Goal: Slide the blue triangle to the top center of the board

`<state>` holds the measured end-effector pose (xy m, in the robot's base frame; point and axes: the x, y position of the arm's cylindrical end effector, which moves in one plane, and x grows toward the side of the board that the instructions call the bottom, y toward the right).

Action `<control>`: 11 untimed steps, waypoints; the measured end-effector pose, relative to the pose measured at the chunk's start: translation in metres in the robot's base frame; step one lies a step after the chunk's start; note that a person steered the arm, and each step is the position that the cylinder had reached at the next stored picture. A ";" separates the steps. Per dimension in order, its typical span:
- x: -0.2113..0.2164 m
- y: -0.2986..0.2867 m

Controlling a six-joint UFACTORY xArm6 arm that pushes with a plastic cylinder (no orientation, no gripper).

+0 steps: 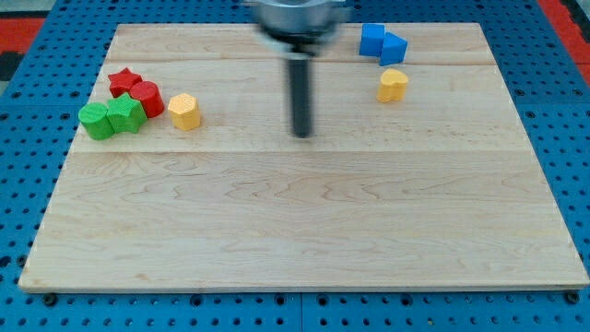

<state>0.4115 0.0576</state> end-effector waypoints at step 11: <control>-0.175 -0.362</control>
